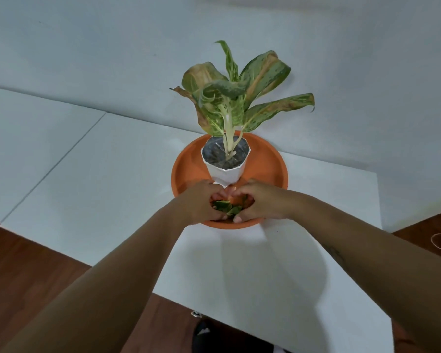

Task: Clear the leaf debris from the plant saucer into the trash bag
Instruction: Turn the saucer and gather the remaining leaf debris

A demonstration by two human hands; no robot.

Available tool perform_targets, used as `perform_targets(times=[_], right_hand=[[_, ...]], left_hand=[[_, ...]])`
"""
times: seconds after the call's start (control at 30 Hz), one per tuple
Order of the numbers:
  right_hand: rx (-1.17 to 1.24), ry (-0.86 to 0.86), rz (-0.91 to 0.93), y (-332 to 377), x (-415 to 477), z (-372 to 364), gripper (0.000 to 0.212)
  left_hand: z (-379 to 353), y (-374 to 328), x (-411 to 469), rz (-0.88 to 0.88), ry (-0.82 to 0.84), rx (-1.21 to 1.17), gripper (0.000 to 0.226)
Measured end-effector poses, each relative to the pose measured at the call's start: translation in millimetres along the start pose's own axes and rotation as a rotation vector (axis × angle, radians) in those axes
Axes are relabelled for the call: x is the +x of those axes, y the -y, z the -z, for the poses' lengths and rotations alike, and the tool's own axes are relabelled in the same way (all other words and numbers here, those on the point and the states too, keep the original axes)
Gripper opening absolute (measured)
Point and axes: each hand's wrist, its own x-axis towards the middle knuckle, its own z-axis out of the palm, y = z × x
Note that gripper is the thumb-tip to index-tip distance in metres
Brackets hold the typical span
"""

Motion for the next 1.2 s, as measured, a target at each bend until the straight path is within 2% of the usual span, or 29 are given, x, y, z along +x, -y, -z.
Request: perform_targets(times=[0.1,0.17,0.3,0.43,0.57,0.7,0.77,0.83,0.97,1.03,1.13,1.2], right_hand=[[-0.068,-0.047,-0.024,-2,5,-3,0.064],[-0.073,-0.087,-0.049,-5,5,-2,0.071],[-0.145,-0.107,-0.104,-5,5,-3,0.079],[-0.061,-0.148,-0.033,1,6,-15,0.057],[-0.078,-0.206,0.031,3,6,-24,0.031],[-0.017,-0.254,0.03,2,5,-23,0.014],[0.03,-0.304,0.0,3,8,-22,0.016],[0.042,-0.325,-0.002,5,11,-22,0.027],[-0.023,-0.273,0.022,14,20,-24,0.042],[-0.004,-0.263,0.003,16,22,-25,0.039],[0.078,-0.245,-0.023,13,19,-28,0.024],[0.107,-0.212,-0.023,12,15,-28,0.015]], left_hand=[[-1,0,0,-0.002,-0.03,0.018,0.024],[1,0,1,0.017,-0.023,0.029,0.018],[4,-1,1,0.045,-0.002,0.026,0.027],[8,0,0,0.065,0.078,-0.071,0.041],[9,3,3,0.101,0.071,-0.031,0.025],[9,7,3,0.116,0.012,-0.004,0.013],[10,9,2,0.125,-0.032,-0.013,0.014],[11,11,2,0.124,-0.055,-0.052,0.027],[11,13,8,0.122,0.025,-0.067,0.049],[9,10,12,0.089,0.059,-0.004,0.04],[10,9,14,0.045,0.026,0.073,0.013],[14,13,12,0.033,0.023,0.082,0.009]])
